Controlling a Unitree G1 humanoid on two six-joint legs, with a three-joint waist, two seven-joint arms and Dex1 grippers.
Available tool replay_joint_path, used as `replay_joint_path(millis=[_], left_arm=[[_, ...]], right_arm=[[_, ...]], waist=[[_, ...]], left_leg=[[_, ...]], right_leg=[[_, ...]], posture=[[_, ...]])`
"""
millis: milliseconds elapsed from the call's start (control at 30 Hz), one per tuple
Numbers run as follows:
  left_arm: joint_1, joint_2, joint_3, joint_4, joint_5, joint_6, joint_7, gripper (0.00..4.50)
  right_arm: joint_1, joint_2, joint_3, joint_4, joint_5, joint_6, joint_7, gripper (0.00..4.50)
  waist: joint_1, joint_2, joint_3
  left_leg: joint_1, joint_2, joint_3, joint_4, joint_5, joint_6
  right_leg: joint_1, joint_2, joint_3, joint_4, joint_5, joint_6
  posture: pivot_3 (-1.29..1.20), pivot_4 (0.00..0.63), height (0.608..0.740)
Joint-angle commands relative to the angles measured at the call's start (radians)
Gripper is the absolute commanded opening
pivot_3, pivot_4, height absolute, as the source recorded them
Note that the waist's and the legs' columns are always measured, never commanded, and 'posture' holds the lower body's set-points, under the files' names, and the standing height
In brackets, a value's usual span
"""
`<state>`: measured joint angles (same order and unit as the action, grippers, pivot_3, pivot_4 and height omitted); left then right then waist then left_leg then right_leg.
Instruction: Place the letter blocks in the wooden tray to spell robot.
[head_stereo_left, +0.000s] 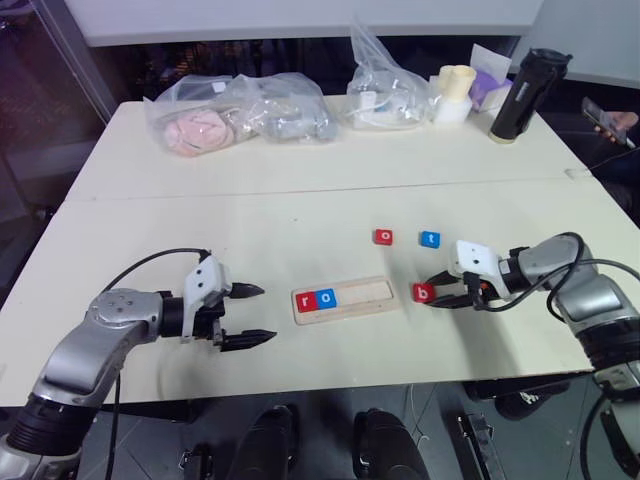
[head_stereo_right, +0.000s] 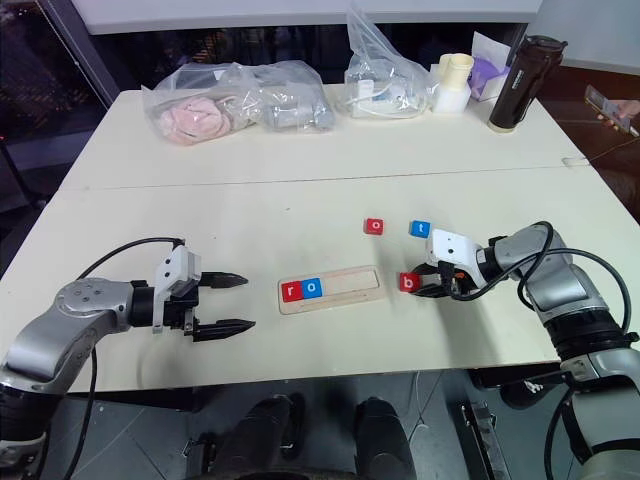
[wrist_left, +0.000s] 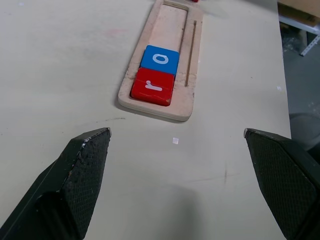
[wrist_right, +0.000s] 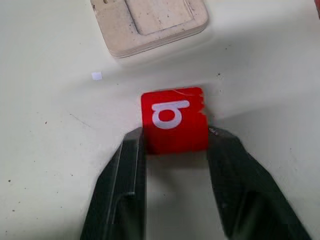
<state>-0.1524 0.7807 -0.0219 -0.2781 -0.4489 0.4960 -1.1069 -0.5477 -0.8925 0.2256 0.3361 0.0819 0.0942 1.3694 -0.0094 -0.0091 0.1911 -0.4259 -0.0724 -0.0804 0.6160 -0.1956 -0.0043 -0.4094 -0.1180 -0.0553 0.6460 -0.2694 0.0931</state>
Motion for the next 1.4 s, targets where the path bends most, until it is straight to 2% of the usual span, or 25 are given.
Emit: replay_joint_path(millis=[33,200,433,533,733,1400], left_arm=[[-0.004,0.006,0.016,-0.023,-0.013,-0.006,0.001,4.5],[0.004,0.012,0.017,-0.028,-0.015,-0.009,-0.01,4.5],[0.002,0.015,0.013,-0.031,-0.016,-0.013,-0.023,4.5],[0.003,0.015,0.012,-0.046,-0.021,-0.013,-0.029,4.5],[0.01,0.011,0.013,-0.071,-0.039,-0.005,-0.028,4.5],[0.016,0.009,0.01,-0.081,-0.039,-0.007,-0.02,4.5]], right_arm=[[-0.03,0.012,-0.027,-0.07,0.009,0.033,-0.017,1.11],[-0.101,0.018,-0.022,-0.184,0.037,0.078,0.031,1.11],[-0.14,0.096,0.048,-0.263,0.032,0.117,0.064,1.11],[-0.17,0.168,0.104,-0.238,0.003,0.117,0.055,1.11],[-0.196,0.225,0.139,-0.183,-0.022,0.111,0.045,1.11],[-0.202,0.29,0.171,-0.113,-0.076,0.082,0.016,1.11]], waist=[[-0.002,0.0,0.0],[-0.002,0.001,0.001],[0.003,0.001,0.0],[-0.002,0.001,0.0],[0.001,0.001,0.0],[-0.001,0.001,0.0]], left_leg=[[0.0,0.0,0.0,0.0,0.0,0.0],[0.0,0.0,0.0,0.0,0.0,0.0],[0.0,0.0,0.0,0.0,0.0,0.0],[0.0,0.0,0.0,0.0,0.0,0.0],[0.0,-0.001,-0.001,0.0,0.0,-0.001],[0.0,-0.001,-0.001,0.0,0.001,-0.001]], right_leg=[[0.0,0.0,0.0,0.0,0.0,0.0],[-0.001,0.0,0.0,0.001,0.0,0.0],[-0.001,0.0,0.0,0.001,0.0,0.0],[-0.001,0.0,0.0,0.001,0.0,0.0],[-0.001,0.0,0.0,0.002,0.0,0.0],[-0.001,0.001,0.0,0.003,0.001,0.0]], posture=[[0.0,0.15,0.725],[0.0,0.15,0.725],[0.0,0.15,0.725],[0.0,0.15,0.725],[0.0,0.15,0.725],[0.0,0.15,0.725]])
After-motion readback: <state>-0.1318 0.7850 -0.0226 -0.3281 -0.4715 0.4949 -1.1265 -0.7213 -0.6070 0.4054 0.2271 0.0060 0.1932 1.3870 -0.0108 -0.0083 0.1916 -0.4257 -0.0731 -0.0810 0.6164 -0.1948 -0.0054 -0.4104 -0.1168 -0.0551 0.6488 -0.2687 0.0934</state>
